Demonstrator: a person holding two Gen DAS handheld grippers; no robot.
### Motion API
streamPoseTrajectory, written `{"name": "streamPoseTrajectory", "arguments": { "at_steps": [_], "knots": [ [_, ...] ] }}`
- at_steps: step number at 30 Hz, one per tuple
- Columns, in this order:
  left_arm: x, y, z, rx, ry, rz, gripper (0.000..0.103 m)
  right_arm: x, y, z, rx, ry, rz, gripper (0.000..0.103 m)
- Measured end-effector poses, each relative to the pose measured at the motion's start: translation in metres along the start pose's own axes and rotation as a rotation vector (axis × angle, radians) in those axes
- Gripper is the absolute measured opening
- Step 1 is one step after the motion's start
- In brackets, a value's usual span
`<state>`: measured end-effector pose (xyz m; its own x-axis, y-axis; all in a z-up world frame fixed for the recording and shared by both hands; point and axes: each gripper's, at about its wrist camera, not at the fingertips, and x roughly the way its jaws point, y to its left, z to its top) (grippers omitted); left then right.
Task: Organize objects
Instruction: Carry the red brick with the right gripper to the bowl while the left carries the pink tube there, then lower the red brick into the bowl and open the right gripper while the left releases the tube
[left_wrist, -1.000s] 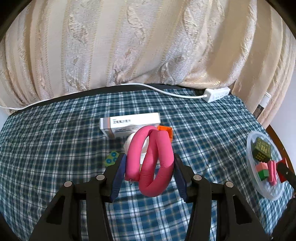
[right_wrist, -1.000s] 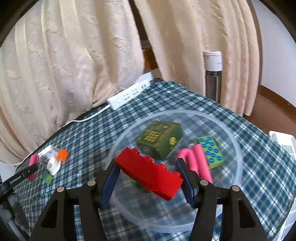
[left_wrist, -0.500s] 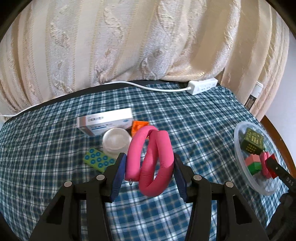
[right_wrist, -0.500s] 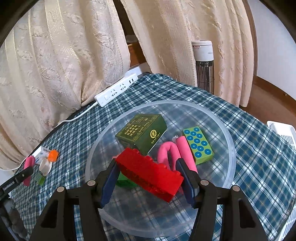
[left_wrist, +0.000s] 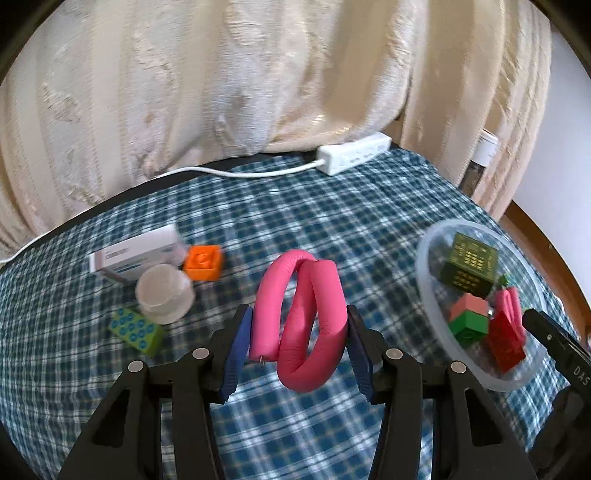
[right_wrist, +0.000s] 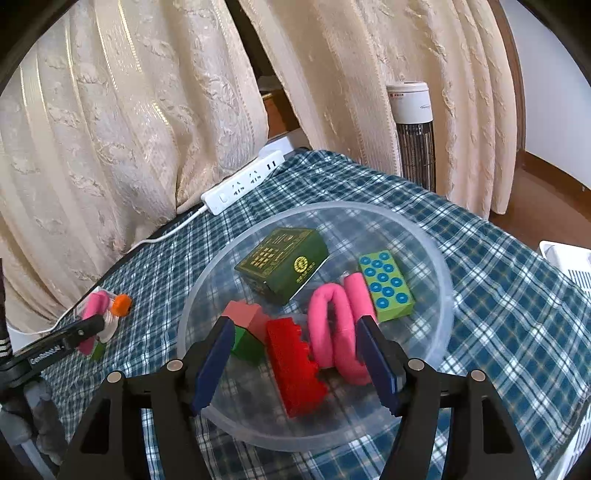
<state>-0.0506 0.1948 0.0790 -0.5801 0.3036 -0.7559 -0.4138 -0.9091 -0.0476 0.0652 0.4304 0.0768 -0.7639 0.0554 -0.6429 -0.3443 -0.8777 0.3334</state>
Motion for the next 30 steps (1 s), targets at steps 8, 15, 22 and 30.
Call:
{"name": "streamPoseTrajectory", "arguments": {
  "at_steps": [8,15,22,30],
  "knots": [
    [0.013,-0.050,0.006,0.079,0.020,-0.051,0.051,-0.008,-0.018,0.005,0.031,-0.038,0.013,0.072],
    [0.026,-0.089,0.013,0.140,0.031,-0.072,0.051,-0.007,-0.033,0.007,0.055,-0.038,0.030,0.072],
    [0.038,-0.113,0.017,0.175,0.038,-0.091,0.051,-0.005,-0.036,0.006,0.052,-0.039,0.046,0.072],
    [0.050,-0.120,0.022,0.155,0.070,-0.148,0.063,-0.002,-0.036,0.007,0.055,-0.042,0.049,0.072]
  ]
}}
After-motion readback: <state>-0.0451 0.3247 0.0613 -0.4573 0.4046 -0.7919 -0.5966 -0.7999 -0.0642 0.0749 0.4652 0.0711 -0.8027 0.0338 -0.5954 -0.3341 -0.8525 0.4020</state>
